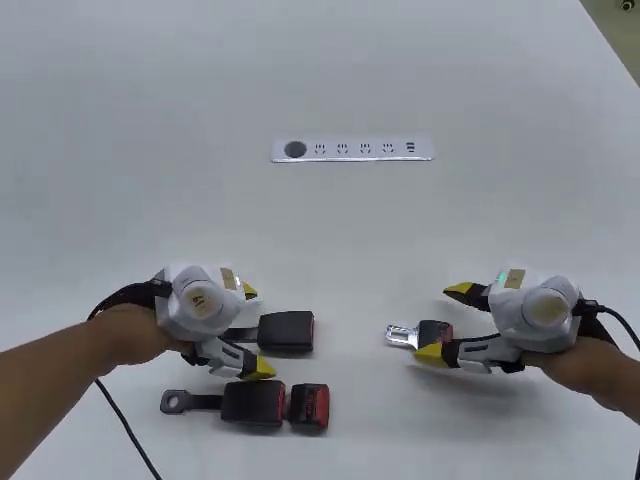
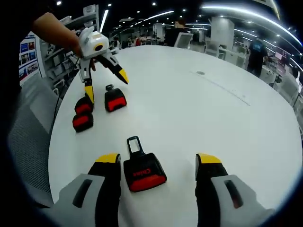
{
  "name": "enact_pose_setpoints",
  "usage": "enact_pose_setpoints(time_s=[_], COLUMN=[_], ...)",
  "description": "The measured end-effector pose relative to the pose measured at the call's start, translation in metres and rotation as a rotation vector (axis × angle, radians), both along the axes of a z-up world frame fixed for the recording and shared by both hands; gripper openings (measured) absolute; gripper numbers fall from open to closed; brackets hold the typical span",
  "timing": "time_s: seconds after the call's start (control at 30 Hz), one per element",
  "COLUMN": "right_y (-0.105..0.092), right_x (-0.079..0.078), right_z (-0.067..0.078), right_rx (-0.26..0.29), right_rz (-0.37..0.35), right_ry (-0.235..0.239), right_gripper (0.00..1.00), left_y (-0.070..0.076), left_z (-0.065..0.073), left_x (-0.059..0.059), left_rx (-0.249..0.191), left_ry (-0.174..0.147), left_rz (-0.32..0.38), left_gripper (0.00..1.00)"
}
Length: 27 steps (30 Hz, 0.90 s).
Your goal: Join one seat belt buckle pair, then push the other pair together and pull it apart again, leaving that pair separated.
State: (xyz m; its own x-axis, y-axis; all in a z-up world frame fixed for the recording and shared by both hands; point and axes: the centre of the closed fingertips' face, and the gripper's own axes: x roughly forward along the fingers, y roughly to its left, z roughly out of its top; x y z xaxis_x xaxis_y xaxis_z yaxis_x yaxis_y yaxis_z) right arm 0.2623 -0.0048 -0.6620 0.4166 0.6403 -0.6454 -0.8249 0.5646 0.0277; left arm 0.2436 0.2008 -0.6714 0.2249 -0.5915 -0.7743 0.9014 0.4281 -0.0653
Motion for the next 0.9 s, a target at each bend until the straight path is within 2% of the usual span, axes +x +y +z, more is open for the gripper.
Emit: enact_pose_setpoints(time_s=[0.07, 0.1, 0.13, 0.17, 0.27, 0.3, 0.37, 0.43, 0.5, 0.53, 0.57, 0.63, 0.7, 0.73, 0.8, 0.87, 0.9], right_y=[-0.001, -0.003, -0.003, -0.005, -0.004, -0.003, -0.002, -0.002, 0.000, 0.001, 0.001, 0.001, 0.002, 0.002, 0.007, 0.005, 0.004], right_x=[0.003, 0.005, 0.006, 0.005, 0.006, 0.003, 0.002, 0.001, 0.000, -0.001, -0.003, -0.006, -0.010, -0.011, -0.020, -0.018, -0.017], right_z=[0.004, 0.004, 0.005, 0.007, 0.008, 0.010, 0.012, 0.015, 0.018, 0.019, 0.020, 0.022, 0.025, 0.026, 0.032, 0.036, 0.037], right_rx=[0.019, 0.024, 0.031, 0.037, 0.072, 0.066, 0.060, 0.073, 0.096, 0.110, 0.121, 0.119, 0.118, 0.120, 0.122, 0.131, 0.137], right_rz=[-0.048, -0.080, -0.101, -0.131, -0.193, -0.200, -0.224, -0.252, -0.278, -0.288, -0.298, -0.316, -0.325, -0.329, -0.338, -0.364, -0.377], right_ry=[-0.017, -0.027, -0.034, -0.041, -0.053, -0.057, -0.066, -0.073, -0.077, -0.075, -0.070, -0.074, -0.093, -0.099, -0.106, -0.110, -0.110], right_gripper=[0.69, 0.71, 0.72, 0.74, 0.80, 0.81, 0.81, 0.82, 0.83, 0.84, 0.84, 0.87, 0.88, 0.88, 0.89, 0.90, 0.92], left_y=[0.001, 0.002, 0.006, 0.006, 0.011, 0.014, 0.017, 0.021, 0.023, 0.021, 0.022, 0.030, 0.033, 0.036, 0.038, 0.040, 0.044], left_z=[0.005, 0.010, 0.007, 0.011, 0.018, 0.019, 0.025, 0.031, 0.036, 0.046, 0.049, 0.046, 0.054, 0.053, 0.063, 0.071, 0.070], left_x=[0.005, 0.009, 0.014, 0.018, 0.023, 0.024, 0.023, 0.022, 0.017, 0.012, 0.011, 0.010, 0.005, 0.004, 0.001, -0.005, -0.007], left_rx=[-0.013, -0.033, -0.054, -0.079, -0.095, -0.097, -0.106, -0.103, -0.106, -0.112, -0.116, -0.115, -0.116, -0.128, -0.164, -0.161, -0.160], left_ry=[-0.012, -0.024, -0.022, -0.022, -0.052, -0.055, -0.051, -0.072, -0.077, -0.080, -0.090, -0.107, -0.113, -0.118, -0.147, -0.158, -0.157], left_rz=[0.047, 0.086, 0.121, 0.166, 0.250, 0.272, 0.315, 0.345, 0.367, 0.382, 0.399, 0.437, 0.459, 0.468, 0.481, 0.504, 0.521], left_gripper=[0.80, 0.81, 0.82, 0.83, 0.88, 0.91, 0.95, 0.94, 0.95, 0.95, 0.95, 0.97, 0.99, 1.00, 1.00, 1.00, 1.00])
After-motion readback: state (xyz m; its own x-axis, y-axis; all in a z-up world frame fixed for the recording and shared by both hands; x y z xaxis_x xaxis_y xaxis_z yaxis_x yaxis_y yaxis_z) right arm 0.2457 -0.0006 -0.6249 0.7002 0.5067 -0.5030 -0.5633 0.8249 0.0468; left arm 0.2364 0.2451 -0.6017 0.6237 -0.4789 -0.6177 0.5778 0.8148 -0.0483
